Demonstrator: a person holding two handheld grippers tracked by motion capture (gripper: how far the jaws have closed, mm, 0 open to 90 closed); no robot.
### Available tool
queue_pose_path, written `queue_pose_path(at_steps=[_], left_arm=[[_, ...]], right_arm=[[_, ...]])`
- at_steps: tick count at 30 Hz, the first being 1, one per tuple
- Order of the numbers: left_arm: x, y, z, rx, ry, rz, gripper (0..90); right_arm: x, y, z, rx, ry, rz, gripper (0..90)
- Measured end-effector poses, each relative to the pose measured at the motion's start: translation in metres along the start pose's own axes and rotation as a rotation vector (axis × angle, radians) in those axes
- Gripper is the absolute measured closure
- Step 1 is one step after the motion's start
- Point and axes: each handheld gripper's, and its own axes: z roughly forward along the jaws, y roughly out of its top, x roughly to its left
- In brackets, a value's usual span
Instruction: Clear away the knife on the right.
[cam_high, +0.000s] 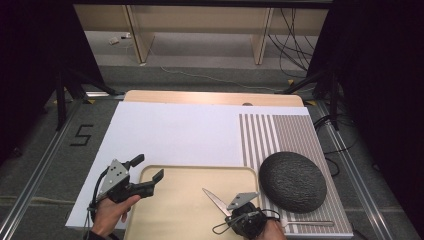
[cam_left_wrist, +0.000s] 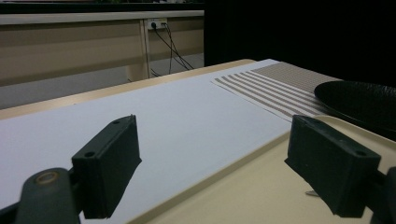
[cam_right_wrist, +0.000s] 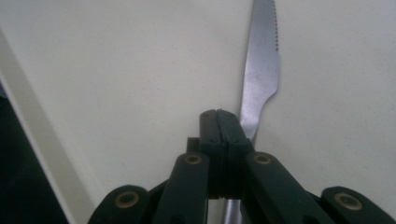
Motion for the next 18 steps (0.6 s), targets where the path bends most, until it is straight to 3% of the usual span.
queue_pose_path(at_steps=[4, 7, 18], left_arm=[[0.0002, 0.0001, -0.0003, 0.0, 0.003, 0.002, 16.7], [0.0002, 0.0002, -0.0004, 0.0, 0.003, 0.002, 16.7], [-0.0004, 0.0001, -0.0002, -0.001, 0.001, 0.003, 16.7]], right_arm=[[0.0018, 0.0, 0.002, 0.033, -0.015, -0.008, 90.0], [0.0007, -0.0001, 0.0029, 0.027, -0.026, -0.02, 90.0], [-0.0053, -0.0009, 0.0015, 0.055, -0.069, -0.002, 90.0]])
